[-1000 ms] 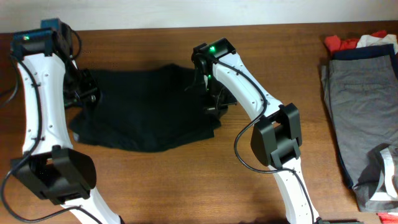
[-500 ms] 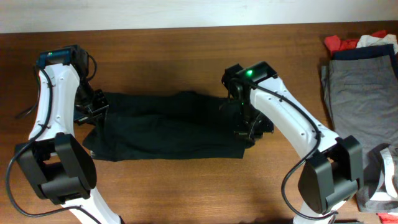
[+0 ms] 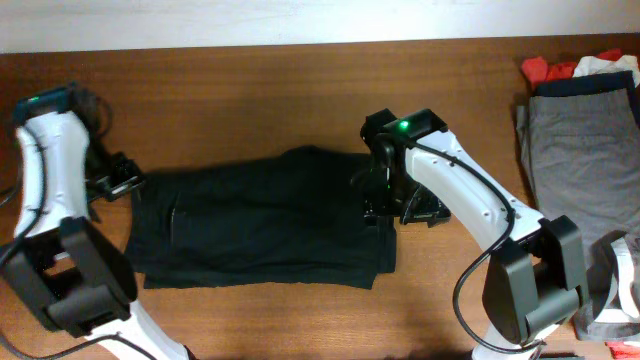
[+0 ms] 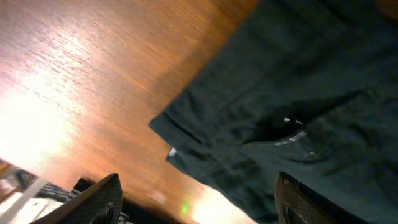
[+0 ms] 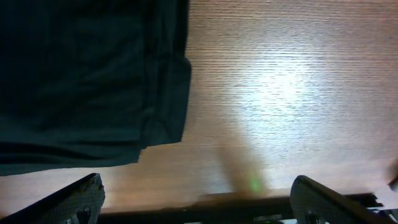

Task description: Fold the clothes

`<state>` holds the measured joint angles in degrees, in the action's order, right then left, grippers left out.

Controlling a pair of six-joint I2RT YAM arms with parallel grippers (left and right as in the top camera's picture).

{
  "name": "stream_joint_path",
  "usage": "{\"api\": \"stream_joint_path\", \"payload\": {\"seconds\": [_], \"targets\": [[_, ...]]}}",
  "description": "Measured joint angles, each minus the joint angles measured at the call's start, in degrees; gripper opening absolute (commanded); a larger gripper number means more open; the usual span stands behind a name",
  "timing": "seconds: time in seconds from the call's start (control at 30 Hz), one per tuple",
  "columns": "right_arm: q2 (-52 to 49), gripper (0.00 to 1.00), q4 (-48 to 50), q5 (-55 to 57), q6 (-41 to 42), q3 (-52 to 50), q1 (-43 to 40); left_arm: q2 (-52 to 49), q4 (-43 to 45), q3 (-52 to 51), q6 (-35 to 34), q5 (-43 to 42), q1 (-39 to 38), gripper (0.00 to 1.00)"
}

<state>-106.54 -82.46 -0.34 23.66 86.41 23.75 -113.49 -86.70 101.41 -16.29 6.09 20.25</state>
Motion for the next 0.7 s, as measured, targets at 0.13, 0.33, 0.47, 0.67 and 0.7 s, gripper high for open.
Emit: {"api": "stream_joint_path", "payload": {"seconds": [0.13,0.33,0.47,0.67,0.7], "targets": [[0.0,0.99,0.0,-0.2,-3.0,0.0,-3.9,-6.1,1.4,0.0,10.4,-9.3,8.1,0.82],[0.0,0.99,0.9,-0.4,-5.4,0.0,-7.0,-14.7,2.6,-0.1,18.3,-14.5,7.6,0.86],[0.0,0.99,1.1,-0.4,-7.5,0.0,-7.0,-18.0,7.7,-0.7,22.8,-14.7,7.6,0.84],[0.0,0.99,2.4,-0.4,-8.0,0.0,-7.0,-17.5,7.2,-6.8,25.7,-18.1,3.7,0.00],[0.0,0.99,2.9,-0.3,-8.0,0.0,-7.0,-17.5,6.9,-6.9,25.6,-18.1,2.7,0.00]]}}
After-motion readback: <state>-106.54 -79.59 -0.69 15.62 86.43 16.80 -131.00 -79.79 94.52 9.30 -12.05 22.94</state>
